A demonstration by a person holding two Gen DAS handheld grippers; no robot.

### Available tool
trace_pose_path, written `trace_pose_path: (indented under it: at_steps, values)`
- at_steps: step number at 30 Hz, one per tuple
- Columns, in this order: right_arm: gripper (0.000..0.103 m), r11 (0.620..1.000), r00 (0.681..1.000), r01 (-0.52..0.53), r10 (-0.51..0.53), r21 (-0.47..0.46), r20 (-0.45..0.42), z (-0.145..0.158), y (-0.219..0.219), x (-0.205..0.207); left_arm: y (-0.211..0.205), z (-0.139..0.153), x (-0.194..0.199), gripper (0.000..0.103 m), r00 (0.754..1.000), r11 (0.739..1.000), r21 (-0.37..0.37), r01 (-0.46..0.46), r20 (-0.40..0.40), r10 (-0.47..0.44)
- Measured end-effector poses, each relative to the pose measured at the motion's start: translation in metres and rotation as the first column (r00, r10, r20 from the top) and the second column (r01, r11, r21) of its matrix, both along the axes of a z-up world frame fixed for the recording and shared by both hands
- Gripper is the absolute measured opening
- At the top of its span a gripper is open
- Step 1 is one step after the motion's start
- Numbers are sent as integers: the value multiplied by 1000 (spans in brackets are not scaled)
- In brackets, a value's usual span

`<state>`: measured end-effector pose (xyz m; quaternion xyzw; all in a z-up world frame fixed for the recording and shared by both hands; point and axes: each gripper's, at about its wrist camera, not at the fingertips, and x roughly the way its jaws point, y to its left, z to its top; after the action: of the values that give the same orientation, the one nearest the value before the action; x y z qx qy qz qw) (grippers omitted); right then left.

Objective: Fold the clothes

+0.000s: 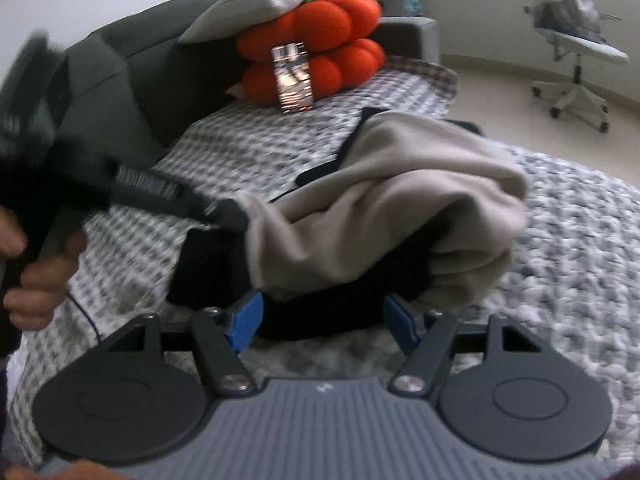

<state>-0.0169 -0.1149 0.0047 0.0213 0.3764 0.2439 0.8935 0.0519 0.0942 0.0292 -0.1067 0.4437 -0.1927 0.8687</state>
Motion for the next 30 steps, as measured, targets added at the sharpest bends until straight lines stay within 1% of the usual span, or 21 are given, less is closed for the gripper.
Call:
trace_pose_path:
  at_steps: [2,7,10,13,16,17,18,19,20,21,22,23,24,25,26,28,30]
  values:
    - [71,1000,1000,-22,22,0,1,-3,7,-2,-4,10,-1,8,1000,999,-47,6,17,-5]
    - [71,998,998,-62,62,6,-6,-15,22,-2,-9,24,8,8,999,992,-126,4,47,1]
    - [71,998,998,-57,57,2,12,-21,29,0,-8,24,17,8,1000,985,-171,0,31,5]
    - [71,997,998,-60,62,-49,32,-27,39,4,-6,22,22,8,999,985,-172,-15,25,20]
    - [71,991,995,-87,90,-99,35,-35,49,4,-2,22,24,9,999,989,-145,-29,34,34]
    - [71,989,994,-100,104,-111,34,-38,52,3,0,22,24,11,999,990,-135,-34,36,39]
    - [70,986,992,-114,119,-119,35,-40,55,1,2,22,25,16,998,991,-125,-39,37,44]
    - [69,984,990,-128,133,-128,37,-42,57,-1,6,23,25,18,998,993,-111,-47,38,52]
    - [68,981,989,-133,141,-140,43,-44,60,-2,9,25,25,27,997,994,-95,-58,43,62]
    - [63,978,988,-138,147,-153,50,-45,63,-2,12,27,24,39,996,994,-80,-69,48,73]
    - [55,977,987,-133,145,-168,64,-47,66,-2,15,28,24,43,995,995,-59,-78,60,82]
    - [51,975,987,-127,143,-182,78,-49,68,-2,18,30,23,49,993,995,-37,-88,73,91]
    - [40,974,986,-119,139,-194,90,-50,70,0,21,31,22,54,992,995,-19,-94,83,96]
    - [25,973,986,-109,132,-203,104,-50,70,2,24,33,20,58,991,995,-1,-100,93,100]
    - [20,973,985,-102,129,-208,119,-49,69,2,27,34,18,63,989,994,13,-107,103,105]
    - [17,973,980,-89,124,-211,157,-44,64,0,33,35,15,68,986,992,48,-115,129,108]
    - [16,978,974,-76,115,-196,196,-31,56,-5,36,35,11,77,982,989,92,-120,158,104]
